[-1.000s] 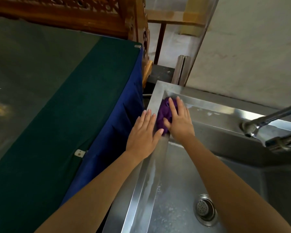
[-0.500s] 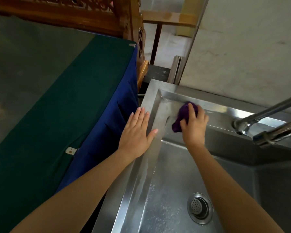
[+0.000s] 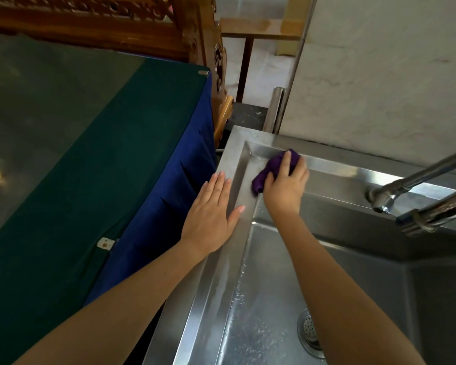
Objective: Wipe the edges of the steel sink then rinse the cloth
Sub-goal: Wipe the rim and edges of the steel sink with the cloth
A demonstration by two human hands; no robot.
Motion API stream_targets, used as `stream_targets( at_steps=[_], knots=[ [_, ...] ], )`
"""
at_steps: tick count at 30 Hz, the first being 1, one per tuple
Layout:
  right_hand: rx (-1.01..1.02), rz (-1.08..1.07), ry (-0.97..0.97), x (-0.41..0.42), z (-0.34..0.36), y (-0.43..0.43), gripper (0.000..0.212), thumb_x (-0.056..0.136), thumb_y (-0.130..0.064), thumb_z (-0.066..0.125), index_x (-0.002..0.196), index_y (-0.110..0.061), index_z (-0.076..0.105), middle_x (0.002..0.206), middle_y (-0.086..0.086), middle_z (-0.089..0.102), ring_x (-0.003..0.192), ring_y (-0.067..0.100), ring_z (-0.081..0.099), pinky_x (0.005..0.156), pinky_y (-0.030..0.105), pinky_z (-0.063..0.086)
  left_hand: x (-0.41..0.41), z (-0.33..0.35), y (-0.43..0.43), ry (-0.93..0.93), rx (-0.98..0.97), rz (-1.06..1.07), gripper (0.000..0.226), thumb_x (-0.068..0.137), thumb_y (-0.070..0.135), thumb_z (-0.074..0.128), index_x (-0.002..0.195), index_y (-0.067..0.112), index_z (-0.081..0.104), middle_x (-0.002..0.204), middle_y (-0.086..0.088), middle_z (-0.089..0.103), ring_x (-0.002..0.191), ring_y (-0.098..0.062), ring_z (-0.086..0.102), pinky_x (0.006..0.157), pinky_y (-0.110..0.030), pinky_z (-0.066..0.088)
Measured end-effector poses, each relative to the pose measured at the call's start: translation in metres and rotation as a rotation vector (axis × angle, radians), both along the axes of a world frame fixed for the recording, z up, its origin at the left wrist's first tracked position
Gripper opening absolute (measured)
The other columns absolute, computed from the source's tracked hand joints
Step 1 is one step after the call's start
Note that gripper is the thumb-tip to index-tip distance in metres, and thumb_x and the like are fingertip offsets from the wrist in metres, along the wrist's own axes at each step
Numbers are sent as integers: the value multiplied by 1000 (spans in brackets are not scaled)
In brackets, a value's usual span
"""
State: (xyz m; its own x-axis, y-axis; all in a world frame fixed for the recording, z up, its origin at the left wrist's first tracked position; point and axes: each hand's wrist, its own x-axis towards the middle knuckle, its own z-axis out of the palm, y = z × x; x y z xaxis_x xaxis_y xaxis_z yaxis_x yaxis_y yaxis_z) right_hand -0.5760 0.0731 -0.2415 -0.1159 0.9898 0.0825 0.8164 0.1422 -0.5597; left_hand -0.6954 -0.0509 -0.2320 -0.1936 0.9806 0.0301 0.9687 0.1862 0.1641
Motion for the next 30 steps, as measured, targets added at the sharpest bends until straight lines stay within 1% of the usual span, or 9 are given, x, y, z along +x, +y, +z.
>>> stream_targets(
  at_steps=[3,7,11,13,16,19,23,25,30],
  knots=[
    [-44,109,28,-19,3,-2,59,94,-23,44,147,-18,19,154,14,9,140,32,11,118,45,16,0,1,0,6,3,-3,75,90,61,-2,147,11,1,158,-6,2,143,-11,-12,116,-30,-6],
    [-68,332,104,-25,9,2,53,90,-19,50,141,-17,36,151,10,21,136,28,19,116,43,22,1,3,1,6,2,-6,78,89,61,-2,148,10,6,158,-7,4,143,-10,-10,117,-29,-4],
    [-90,494,224,0,7,-4,48,86,-14,53,134,-18,48,146,8,33,133,25,27,112,30,22,2,5,0,-16,-10,-14,78,89,59,-1,148,9,5,158,-7,1,143,-11,-12,116,-28,-7],
    [-40,545,236,6,0,-21,51,84,-13,55,134,-19,48,145,7,35,130,23,30,110,29,24,1,6,0,-5,-12,-10,78,89,59,-3,148,9,4,158,-7,0,143,-11,-12,116,-28,-8],
    [48,506,154,0,-8,-25,55,84,-13,55,138,-18,42,146,9,31,131,25,29,112,36,28,1,5,0,4,-13,-11,78,89,60,-4,148,10,4,158,-6,0,144,-12,-10,116,-28,-8],
    [84,466,-28,-10,-3,-3,57,88,-19,53,141,-19,34,148,12,27,134,28,27,113,42,28,1,3,0,7,-13,-7,80,88,62,-7,148,10,4,158,-6,1,144,-12,-9,117,-29,-6],
    [131,451,-265,-15,6,16,54,89,-25,49,141,-18,33,142,16,33,128,32,32,108,43,32,0,3,0,17,-12,-7,77,89,60,-3,147,11,5,158,-6,3,143,-11,-10,117,-30,-3],
    [147,427,-312,-11,9,16,52,90,-25,48,139,-17,34,140,16,36,126,33,33,107,43,31,1,4,1,16,-15,-2,77,89,60,-3,147,11,4,158,-6,2,142,-11,-11,117,-30,-3],
    [117,315,-330,24,8,14,52,89,-23,47,139,-13,36,139,19,36,126,37,33,107,46,31,1,3,0,1,-27,-4,78,88,62,-3,147,12,0,158,-5,-2,142,-10,-14,117,-29,-6]
  ],
)
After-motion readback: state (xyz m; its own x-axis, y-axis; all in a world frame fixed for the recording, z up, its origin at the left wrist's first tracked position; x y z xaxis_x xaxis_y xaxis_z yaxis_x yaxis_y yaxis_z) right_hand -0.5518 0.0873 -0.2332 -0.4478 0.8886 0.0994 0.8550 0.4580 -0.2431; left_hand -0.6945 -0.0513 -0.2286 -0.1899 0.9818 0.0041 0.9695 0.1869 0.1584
